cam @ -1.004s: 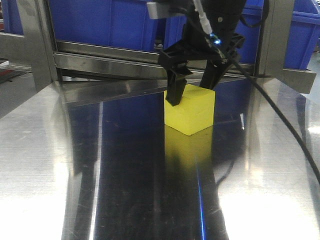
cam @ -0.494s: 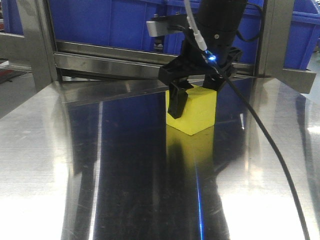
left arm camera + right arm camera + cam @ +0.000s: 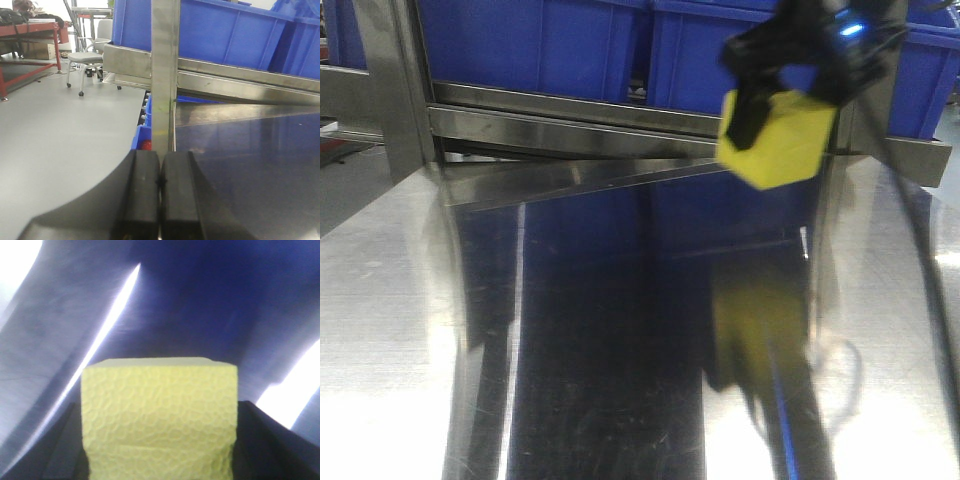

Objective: Place yellow foam block on left shelf second layer
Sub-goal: 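Lift the yellow foam cube off the table with the right gripper, then drive the base to the blue-bin shelf holding the cube in the right gripper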

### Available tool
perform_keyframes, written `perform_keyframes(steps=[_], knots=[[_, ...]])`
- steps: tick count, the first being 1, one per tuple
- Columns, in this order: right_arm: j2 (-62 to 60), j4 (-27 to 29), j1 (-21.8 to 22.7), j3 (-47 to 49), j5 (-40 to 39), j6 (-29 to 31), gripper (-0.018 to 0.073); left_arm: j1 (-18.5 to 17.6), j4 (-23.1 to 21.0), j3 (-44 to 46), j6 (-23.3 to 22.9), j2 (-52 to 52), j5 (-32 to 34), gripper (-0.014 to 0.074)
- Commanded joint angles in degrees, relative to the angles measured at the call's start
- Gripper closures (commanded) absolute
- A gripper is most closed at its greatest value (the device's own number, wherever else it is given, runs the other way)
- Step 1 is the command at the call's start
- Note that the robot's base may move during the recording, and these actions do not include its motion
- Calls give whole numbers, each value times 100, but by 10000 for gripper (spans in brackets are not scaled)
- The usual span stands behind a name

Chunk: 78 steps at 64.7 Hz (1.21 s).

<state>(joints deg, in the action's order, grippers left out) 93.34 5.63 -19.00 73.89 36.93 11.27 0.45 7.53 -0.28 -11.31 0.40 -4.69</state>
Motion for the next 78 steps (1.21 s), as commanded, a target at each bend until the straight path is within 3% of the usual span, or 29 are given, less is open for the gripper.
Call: perform_keyframes(steps=[1,18,26,50,78], knots=[[-938,19,370,-469,-806,61,267,-43,-13,-148,-22,-46,469,460],[-2702,26,1561,-2244,-1164,61,271,-43,-13,-148,-22,-46,469,460],[-3568,31,1888,-2912,-1205,61,271,-43,-13,-148,-22,-46,469,460],[-6550,382,1938,-4436,-1499,61,271,-43,-13,-148,-22,-46,504,460],[-8810,382,1938,-4534,-1564,61,271,-43,-13,-148,-22,-46,504,460]])
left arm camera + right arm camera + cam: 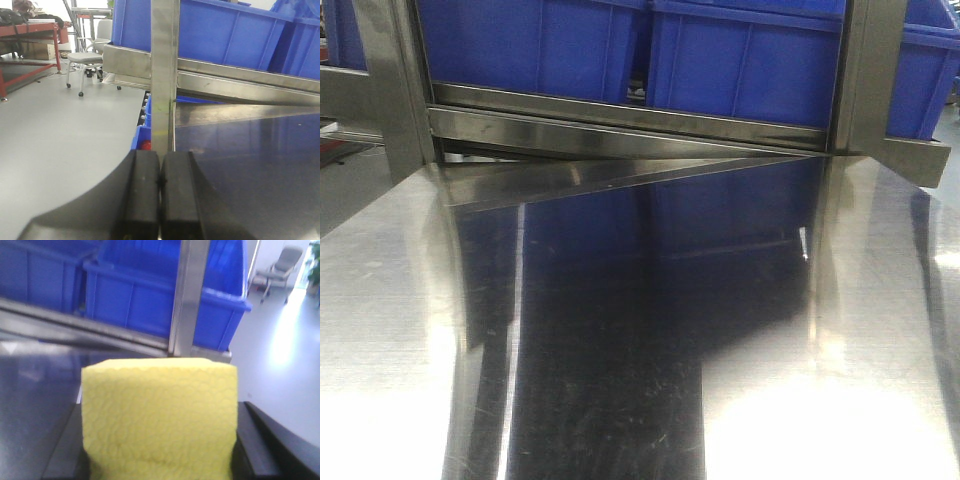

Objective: Place yellow foam block on left shelf second layer
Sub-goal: 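Drive the base to the blue-bin shelf holding the cube in the right gripper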

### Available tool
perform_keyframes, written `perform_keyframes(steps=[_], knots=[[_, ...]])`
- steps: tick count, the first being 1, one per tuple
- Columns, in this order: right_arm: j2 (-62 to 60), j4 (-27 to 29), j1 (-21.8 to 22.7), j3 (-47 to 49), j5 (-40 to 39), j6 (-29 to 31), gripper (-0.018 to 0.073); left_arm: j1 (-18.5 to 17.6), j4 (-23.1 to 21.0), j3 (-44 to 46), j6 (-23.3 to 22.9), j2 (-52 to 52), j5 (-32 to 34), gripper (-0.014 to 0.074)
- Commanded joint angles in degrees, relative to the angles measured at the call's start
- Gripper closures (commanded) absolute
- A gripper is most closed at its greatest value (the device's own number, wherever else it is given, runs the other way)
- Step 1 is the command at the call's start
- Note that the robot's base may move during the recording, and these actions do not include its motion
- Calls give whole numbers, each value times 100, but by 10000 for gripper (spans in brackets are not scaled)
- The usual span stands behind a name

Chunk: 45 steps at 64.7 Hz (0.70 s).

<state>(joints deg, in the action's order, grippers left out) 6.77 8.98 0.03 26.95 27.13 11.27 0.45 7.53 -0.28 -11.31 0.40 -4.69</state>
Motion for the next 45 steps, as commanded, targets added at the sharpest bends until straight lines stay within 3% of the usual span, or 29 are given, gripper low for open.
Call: perform_keyframes(steps=[1,45], knots=[[-181,47,35,160,-584,61,271,-43,-13,-148,-22,-46,469,460],[-258,47,35,160,-573,61,271,-43,-13,-148,-22,-46,469,460]])
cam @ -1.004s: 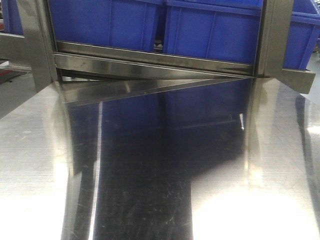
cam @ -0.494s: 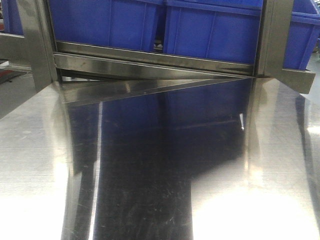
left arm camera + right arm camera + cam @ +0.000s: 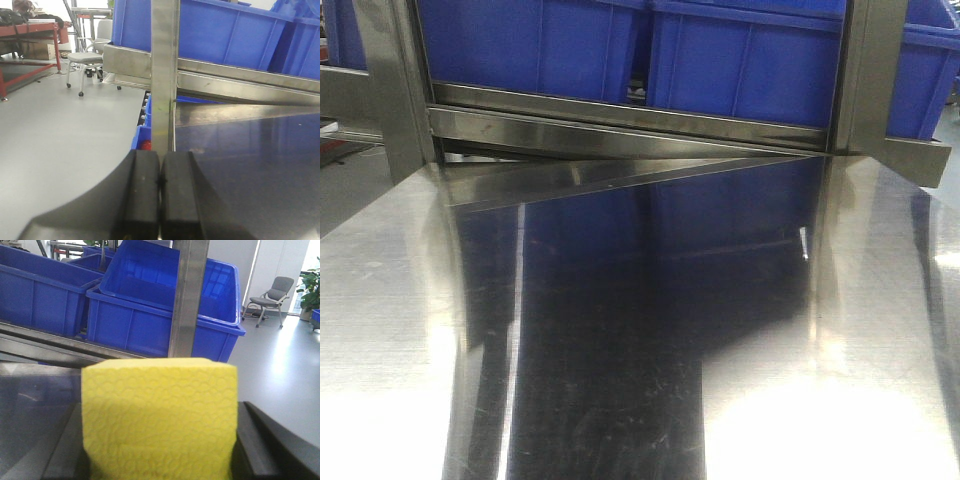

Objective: Place yellow foam block on left shelf second layer
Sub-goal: 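Drive the base to the blue-bin shelf holding the cube in the right gripper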

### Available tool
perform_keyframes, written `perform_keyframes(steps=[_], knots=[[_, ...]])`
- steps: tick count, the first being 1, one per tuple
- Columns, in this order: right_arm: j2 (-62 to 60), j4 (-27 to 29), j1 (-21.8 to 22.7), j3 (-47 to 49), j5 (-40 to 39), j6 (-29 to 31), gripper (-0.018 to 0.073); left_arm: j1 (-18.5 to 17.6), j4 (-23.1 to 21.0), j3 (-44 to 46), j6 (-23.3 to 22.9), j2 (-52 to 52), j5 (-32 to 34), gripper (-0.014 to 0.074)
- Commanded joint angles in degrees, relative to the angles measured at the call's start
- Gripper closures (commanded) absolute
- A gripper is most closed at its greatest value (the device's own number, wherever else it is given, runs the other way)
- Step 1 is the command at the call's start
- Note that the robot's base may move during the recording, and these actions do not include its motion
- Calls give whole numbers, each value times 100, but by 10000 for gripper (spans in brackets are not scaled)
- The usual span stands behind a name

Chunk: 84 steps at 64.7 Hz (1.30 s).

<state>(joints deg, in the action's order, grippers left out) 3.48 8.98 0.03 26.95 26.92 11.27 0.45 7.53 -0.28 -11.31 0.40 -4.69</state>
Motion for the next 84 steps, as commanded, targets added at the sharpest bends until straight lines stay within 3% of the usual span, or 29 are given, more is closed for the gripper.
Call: perform_keyframes(steps=[1,84], knots=[[72,47,35,160,-553,61,271,-43,-13,-148,-22,-46,469,460],[66,47,35,160,-553,61,271,-43,-13,-148,-22,-46,469,460]])
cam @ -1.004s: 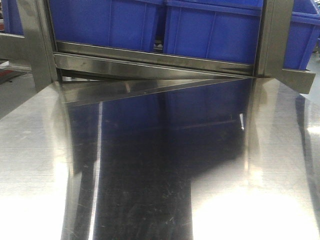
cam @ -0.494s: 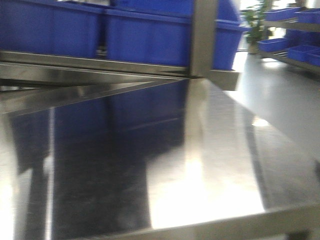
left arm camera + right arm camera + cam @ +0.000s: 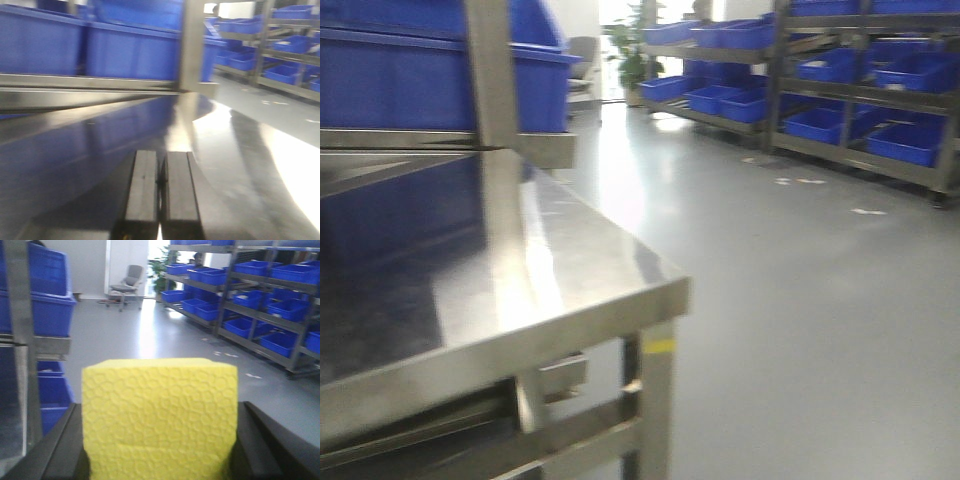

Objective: Place yellow foam block on left shelf second layer
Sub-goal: 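Drive the base to the blue-bin shelf holding the cube in the right gripper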

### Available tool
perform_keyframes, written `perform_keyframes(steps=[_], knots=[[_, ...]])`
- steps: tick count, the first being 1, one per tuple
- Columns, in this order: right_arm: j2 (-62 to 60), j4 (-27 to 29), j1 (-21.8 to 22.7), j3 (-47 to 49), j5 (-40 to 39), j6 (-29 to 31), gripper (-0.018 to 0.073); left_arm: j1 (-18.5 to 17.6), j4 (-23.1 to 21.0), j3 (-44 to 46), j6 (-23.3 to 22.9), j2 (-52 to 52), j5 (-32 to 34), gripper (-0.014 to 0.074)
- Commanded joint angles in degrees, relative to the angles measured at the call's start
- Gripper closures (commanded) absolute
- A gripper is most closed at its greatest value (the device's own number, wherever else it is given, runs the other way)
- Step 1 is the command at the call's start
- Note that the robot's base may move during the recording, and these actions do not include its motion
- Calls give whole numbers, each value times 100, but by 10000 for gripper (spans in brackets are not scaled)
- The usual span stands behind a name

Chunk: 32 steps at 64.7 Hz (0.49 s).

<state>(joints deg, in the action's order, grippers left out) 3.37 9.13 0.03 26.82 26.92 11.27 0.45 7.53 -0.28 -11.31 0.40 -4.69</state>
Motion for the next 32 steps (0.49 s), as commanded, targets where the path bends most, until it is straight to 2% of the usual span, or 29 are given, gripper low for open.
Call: perform_keyframes(steps=[1,32], knots=[[77,32,35,172,-553,61,271,-43,-13,-148,-22,-46,469,460],[77,32,35,172,-536,61,271,-43,-13,-148,-22,-46,469,460]])
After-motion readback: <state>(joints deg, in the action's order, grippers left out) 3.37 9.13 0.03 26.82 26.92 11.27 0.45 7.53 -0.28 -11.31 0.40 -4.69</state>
